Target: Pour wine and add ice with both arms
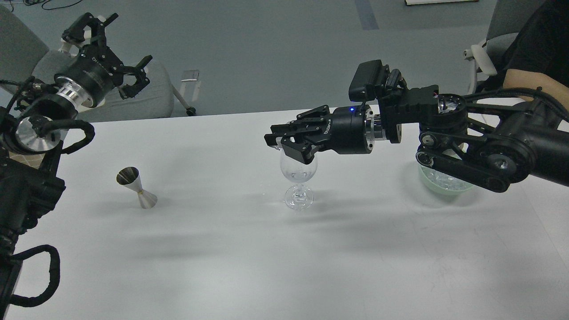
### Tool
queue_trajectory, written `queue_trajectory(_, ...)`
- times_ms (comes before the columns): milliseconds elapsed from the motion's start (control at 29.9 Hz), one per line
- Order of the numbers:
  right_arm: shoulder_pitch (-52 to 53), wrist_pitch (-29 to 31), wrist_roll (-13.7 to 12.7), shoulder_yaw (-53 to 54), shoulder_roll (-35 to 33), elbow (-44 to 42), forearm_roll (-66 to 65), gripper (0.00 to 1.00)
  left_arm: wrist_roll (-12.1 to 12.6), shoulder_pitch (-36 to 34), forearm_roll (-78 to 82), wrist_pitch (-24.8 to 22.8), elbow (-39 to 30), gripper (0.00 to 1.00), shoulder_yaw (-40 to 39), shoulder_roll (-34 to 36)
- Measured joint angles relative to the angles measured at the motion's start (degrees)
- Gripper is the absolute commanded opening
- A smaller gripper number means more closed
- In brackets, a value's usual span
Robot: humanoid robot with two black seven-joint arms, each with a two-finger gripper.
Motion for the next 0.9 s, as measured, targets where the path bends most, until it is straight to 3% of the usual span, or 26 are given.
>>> queue_trajectory(368,0.19,0.19,0.18,-0.53,-0.68,0.09,0.07,0.59,0.00,0.00,-0.09,0.00,0.00,0.98,-0.07,0.24)
queue_trajectory(535,0.53,0.35,0.18,-1.25,-1.16,0.02,-0.31,0.39,0.00,0.00,-0.15,0.00,0.00,0.98,-0.09,0.26)
queue_trajectory(601,0.91,0.37,0.18,-2.29,-1.20,0.00,-0.41,0.36,0.00,0.00,-0.17,0.00,0.00,0.98,-0.09,0.26)
queue_trajectory(702,1.24,0.37,0.18,-2.97,-1.24,0.04,-0.48,0.23,0.00,0.00,-0.17,0.00,0.00,0.98,-0.09,0.26)
queue_trajectory(735,1.30,0.37,0.18,-3.07,-1.27,0.06,-0.51,0.11,0.00,0.00,-0.17,0.00,0.00,0.98,-0.09,0.26)
queue_trajectory(802,1.50,0.39,0.12,-3.27,-1.38,0.09,-0.56,0.00,0.00,0.00,-0.17,0.00,0.00,0.98,-0.09,0.26)
queue_trajectory(902,1.87,0.79,0.02,-3.45,-1.63,0.09,-0.57,0.00,0.00,-0.01,-0.18,0.00,0.00,0.98,-0.09,0.29)
